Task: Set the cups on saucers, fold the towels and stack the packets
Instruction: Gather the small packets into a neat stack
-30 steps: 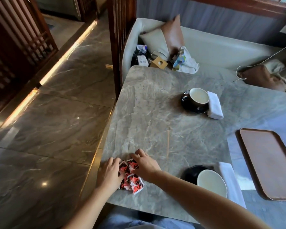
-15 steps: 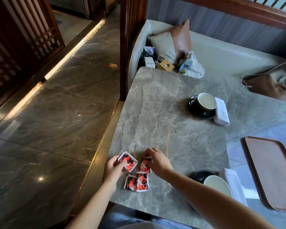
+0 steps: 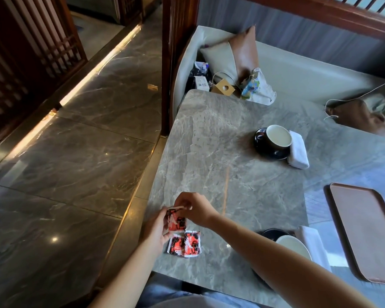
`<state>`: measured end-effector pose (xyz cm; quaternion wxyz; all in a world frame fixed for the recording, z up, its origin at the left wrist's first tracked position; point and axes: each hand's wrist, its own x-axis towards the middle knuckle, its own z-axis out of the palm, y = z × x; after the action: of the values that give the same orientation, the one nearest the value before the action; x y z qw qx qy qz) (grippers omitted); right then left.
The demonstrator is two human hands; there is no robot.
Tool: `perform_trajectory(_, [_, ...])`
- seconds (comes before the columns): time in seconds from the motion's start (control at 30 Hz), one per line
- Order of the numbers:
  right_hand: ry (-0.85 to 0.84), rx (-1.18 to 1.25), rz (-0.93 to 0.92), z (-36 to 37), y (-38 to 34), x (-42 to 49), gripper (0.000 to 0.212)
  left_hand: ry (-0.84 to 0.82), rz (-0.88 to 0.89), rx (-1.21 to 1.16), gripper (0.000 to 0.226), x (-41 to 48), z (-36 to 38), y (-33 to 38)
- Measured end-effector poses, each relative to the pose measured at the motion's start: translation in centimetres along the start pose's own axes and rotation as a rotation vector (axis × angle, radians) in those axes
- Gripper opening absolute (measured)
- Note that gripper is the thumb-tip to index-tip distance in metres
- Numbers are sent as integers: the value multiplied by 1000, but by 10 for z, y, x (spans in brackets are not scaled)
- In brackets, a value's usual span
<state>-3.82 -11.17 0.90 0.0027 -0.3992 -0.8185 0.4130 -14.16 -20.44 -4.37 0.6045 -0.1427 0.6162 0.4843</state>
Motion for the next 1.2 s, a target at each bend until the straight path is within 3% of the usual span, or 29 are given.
perform_trajectory(0.1, [50,-23,-20,10,1,-4,19,-72,5,57,42,-6,-4,-2])
perform_trajectory(0.2, [84,46,3,15,2,-7,19,-115,114,98,11,-11,-9,-5])
perform_trajectory(0.33, [184,8,36,10,13,-10,10,-16,131,36,13,-14,-15,-7])
perform_trajectory(0.47, [-158,-385,35,11,43,-28,44,64,147,44,21,-10,-18,-4])
perform_trajectory(0.53, [-183,-456,13,20,53,-38,48,73,154,53,21,-8,-19,-4])
perform_trajectory(0.67, [-162,-368,24,25,57,-37,36,50,117,13,8,-9,-16,-5])
perform_trajectory(0.77, [-186,-265,88,14,53,-29,26,21,106,35,19,-10,-14,-6])
perform_trajectory(0.87, [-336,-37,176,-5,46,-19,14,4,140,118,23,-15,-17,-5])
perform_trajectory(0.97, [-389,231,241,-19,29,-11,26,-16,133,130,18,-16,-20,-7])
perform_trajectory(1.13, [-305,220,111,-4,0,4,17,-56,-11,-75,25,-12,-8,-9])
perform_trajectory(1.2, [-276,207,74,5,-4,8,15,-75,22,-25,20,-12,-9,-9])
